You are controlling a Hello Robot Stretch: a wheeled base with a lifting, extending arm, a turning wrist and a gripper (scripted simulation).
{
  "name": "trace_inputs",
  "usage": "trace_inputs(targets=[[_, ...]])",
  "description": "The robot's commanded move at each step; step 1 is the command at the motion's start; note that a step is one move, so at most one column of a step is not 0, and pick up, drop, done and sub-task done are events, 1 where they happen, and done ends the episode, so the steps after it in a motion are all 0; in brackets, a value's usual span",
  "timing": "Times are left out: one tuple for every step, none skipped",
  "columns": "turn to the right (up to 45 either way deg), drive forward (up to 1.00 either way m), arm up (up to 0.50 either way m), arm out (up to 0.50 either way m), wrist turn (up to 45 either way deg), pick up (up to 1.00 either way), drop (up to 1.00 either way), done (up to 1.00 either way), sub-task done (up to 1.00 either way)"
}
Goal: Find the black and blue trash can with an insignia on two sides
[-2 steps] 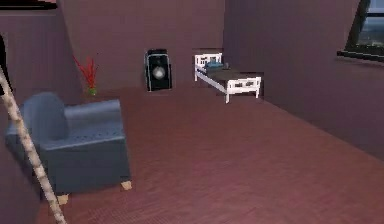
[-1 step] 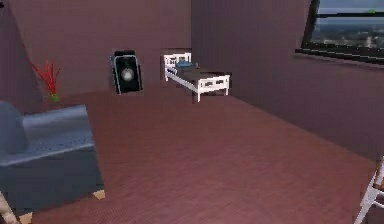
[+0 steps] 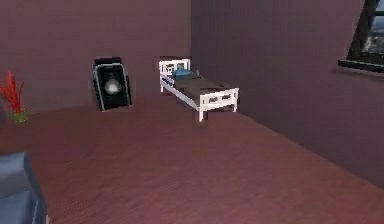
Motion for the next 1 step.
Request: trace_inputs(targets=[[-24.0,0.00,0.00,0.00,0.0,0.00,0.00,0.00,0.00]])
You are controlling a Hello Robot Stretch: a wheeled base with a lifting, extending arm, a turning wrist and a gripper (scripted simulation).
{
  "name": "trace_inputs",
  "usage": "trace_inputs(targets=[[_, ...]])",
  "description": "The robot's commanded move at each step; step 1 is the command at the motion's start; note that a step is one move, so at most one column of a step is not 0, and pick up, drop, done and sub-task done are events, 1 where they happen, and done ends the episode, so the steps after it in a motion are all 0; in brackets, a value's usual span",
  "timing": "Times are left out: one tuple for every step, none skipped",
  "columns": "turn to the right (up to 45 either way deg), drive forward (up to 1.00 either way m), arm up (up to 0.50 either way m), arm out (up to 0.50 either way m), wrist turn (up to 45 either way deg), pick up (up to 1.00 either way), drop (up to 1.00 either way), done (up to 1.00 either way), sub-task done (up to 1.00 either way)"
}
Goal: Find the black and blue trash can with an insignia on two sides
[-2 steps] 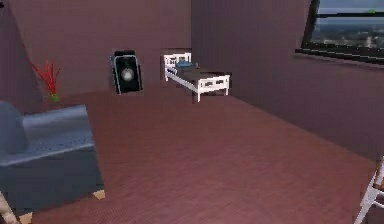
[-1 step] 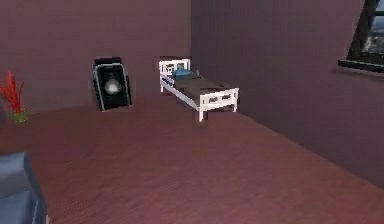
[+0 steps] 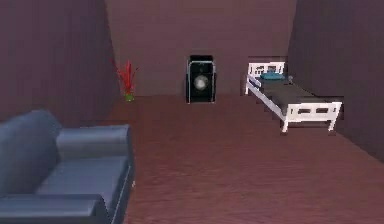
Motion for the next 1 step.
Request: trace_inputs(targets=[[0.0,1.00,0.00,0.00,0.0,0.00,0.00,0.00,0.00]])
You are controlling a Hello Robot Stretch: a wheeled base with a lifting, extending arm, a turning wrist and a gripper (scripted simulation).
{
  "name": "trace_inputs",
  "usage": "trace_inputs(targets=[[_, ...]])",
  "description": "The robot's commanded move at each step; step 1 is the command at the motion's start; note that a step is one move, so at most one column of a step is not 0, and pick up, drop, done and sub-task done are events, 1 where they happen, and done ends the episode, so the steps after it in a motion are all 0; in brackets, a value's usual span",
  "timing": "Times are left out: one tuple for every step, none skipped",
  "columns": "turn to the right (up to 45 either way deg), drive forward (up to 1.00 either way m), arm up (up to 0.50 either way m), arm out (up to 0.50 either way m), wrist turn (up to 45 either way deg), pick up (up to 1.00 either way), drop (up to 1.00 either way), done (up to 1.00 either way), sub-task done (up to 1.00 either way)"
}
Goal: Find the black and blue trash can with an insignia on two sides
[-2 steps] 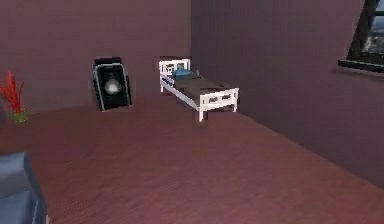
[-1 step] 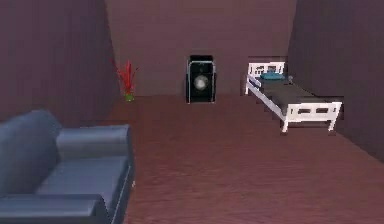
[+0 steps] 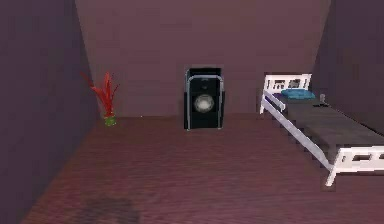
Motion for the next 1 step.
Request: trace_inputs(targets=[[0.0,0.85,0.00,0.00,0.0,0.00,0.00,0.00,0.00]])
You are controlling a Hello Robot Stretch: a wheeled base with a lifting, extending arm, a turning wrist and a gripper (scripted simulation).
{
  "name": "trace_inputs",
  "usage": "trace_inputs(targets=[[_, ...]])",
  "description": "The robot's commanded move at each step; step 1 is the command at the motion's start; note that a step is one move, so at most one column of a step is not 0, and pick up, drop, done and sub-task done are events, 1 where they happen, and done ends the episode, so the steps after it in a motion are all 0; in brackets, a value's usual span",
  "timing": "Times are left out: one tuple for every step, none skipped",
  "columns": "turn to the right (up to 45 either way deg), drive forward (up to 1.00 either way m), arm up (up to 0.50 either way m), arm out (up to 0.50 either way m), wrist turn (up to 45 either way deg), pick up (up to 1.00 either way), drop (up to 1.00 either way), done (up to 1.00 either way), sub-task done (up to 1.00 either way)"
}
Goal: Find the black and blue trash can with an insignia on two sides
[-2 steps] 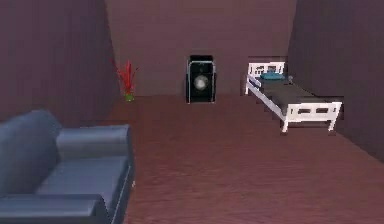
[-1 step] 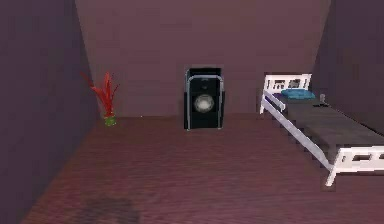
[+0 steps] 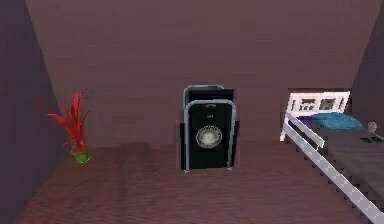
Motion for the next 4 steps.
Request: trace_inputs(targets=[[-24.0,0.00,0.00,0.00,0.0,0.00,0.00,0.00,0.00],[0.0,1.00,0.00,0.00,0.0,0.00,0.00,0.00,0.00],[12.0,0.00,0.00,0.00,0.0,0.00,0.00,0.00,0.00],[0.0,0.05,0.00,0.00,0.0,0.00,0.00,0.00,0.00]])
